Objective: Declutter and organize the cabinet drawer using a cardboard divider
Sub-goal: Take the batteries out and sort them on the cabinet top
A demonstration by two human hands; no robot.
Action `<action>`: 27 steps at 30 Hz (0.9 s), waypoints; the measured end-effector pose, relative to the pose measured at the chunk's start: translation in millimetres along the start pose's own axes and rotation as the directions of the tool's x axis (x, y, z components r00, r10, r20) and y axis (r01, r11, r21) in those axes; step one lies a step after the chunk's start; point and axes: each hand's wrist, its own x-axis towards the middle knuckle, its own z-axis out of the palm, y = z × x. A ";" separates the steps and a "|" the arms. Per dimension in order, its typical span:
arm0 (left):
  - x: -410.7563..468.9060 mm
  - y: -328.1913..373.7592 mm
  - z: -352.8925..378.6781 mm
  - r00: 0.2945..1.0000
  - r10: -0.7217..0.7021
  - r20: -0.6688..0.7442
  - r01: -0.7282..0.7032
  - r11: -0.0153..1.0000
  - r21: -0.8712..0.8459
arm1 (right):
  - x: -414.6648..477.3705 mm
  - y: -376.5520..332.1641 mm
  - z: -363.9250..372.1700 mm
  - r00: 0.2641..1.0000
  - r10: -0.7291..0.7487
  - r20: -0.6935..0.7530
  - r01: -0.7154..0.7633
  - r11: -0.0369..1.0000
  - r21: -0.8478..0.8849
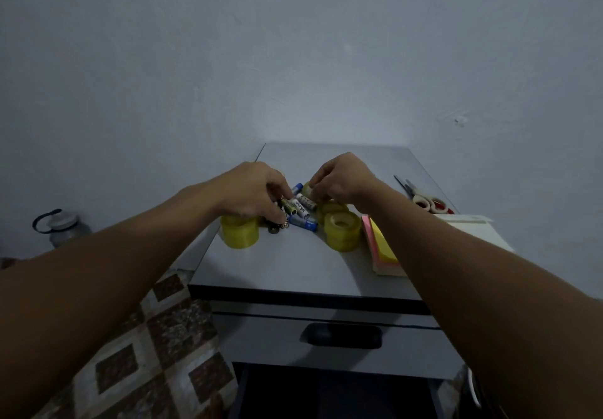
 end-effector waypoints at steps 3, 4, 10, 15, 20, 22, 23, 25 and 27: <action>-0.5 -0.8 0.4 1.000 -0.004 -0.024 0.003 1.000 -0.021 | -2.5 -2.0 -3.1 1.000 -0.002 -0.009 0.002 0.999 0.032; -1.1 -1.4 -0.3 0.999 -0.012 -0.035 0.011 0.999 -0.037 | -4.4 -3.2 -5.0 1.000 -0.005 -0.011 0.006 0.999 0.052; -26.4 3.9 -17.6 0.977 -0.038 -0.210 -0.002 0.982 -0.189 | -31.8 -15.1 -23.1 0.990 -0.096 -0.104 0.109 0.986 0.125; -82.5 29.2 -27.8 0.924 -0.052 -0.378 -0.068 0.952 -0.297 | -93.5 -24.0 -44.1 0.962 -0.132 -0.240 0.189 0.954 0.233; -146.9 50.0 -1.6 0.936 -0.071 -0.344 -0.132 0.837 -0.531 | -179.7 -0.1 -49.7 0.984 -0.109 -0.141 0.157 0.904 0.397; -168.9 51.6 21.4 0.963 -0.052 -0.263 -0.114 0.808 -0.578 | -214.2 19.2 -41.4 0.995 -0.084 -0.046 0.096 0.886 0.454; -178.5 51.3 34.4 0.974 -0.052 -0.222 -0.092 0.800 -0.592 | -229.7 30.0 -35.5 0.998 -0.070 0.009 0.058 0.882 0.467; -194.6 50.3 63.3 0.988 -0.056 -0.145 -0.041 0.807 -0.589 | -254.5 51.2 -20.0 0.993 -0.016 0.113 -0.039 0.885 0.465; -206.3 49.7 95.6 0.996 -0.074 -0.057 0.025 0.805 -0.593 | -271.2 75.7 3.0 0.983 0.075 0.169 -0.150 0.859 0.489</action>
